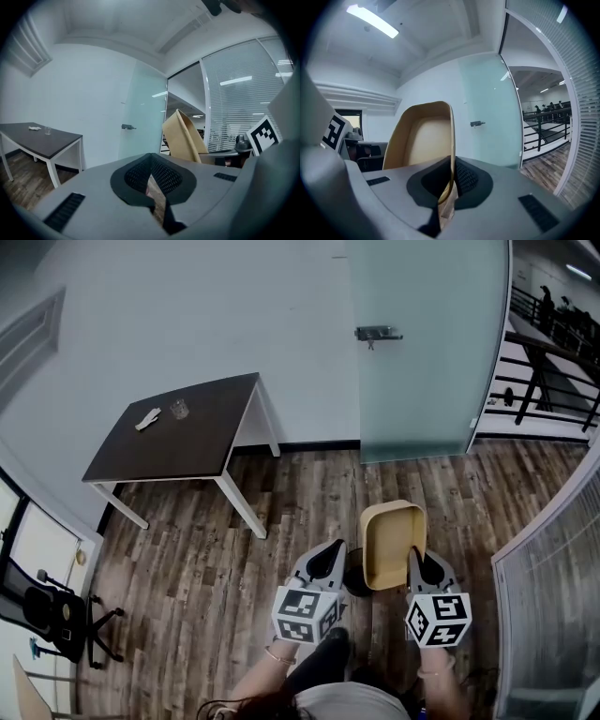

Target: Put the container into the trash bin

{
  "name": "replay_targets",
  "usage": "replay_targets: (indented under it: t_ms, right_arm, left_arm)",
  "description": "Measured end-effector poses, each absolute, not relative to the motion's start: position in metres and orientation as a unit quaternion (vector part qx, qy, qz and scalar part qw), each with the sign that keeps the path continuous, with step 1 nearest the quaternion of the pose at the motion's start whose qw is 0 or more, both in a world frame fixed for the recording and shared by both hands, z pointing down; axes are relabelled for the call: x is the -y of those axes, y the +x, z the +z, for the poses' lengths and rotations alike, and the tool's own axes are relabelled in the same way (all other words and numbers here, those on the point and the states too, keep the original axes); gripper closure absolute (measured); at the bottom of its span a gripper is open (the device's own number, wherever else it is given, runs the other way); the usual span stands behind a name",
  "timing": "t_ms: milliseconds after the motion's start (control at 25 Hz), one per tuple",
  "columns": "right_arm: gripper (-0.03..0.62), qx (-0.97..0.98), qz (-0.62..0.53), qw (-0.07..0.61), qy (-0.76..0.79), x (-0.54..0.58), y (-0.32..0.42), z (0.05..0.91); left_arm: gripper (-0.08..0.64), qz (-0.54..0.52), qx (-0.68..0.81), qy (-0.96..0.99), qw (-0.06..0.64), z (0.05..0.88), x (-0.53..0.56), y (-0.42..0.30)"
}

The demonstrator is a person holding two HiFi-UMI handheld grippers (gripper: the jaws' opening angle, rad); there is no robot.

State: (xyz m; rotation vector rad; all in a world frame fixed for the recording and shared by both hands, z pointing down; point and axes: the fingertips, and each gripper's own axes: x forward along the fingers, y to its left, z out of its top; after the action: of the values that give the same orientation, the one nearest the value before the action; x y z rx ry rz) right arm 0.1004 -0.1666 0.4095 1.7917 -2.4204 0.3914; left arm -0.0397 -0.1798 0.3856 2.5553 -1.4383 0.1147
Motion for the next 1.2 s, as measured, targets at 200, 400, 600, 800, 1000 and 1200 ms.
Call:
replay_targets:
  t_ms: [200,400,600,800,1000,1200]
  right_arm:
    - [0.584,0.787,0.132,0.063,0.599,0.226,0.087,0.419]
    - [0.584,0.780,0.131,0.084,0.607,0.269,0.074,0.433]
    - [0.584,0.774,0.125,0.119,0.609,0.296,0.075,0.457]
    - [0.584,0.780,0.127,0.145,0.595,0.323,0.085,0.481]
    - [0.584,0.787,0.139,0.160,0.579,0.346,0.091,0.509]
    - [0.584,0.792,0.150,0.181,0.563,0.366,0.094,0.548]
  left_arm:
    - [0.541,0.043,0.474,0.873,0.104,0.394,0.242,-0.050]
    - [0.541,0.043,0.463,0.877,0.121,0.413,0.289,-0.062]
    - [0.541,0.049,0.445,0.885,0.128,0.435,0.315,-0.057]
    - [0.541,0.051,0.434,0.889,0.135,0.457,0.333,-0.045]
    - [0.541,0.055,0.444,0.883,0.142,0.478,0.349,-0.038]
    - [0.541,0.054,0.461,0.873,0.150,0.510,0.371,-0.033]
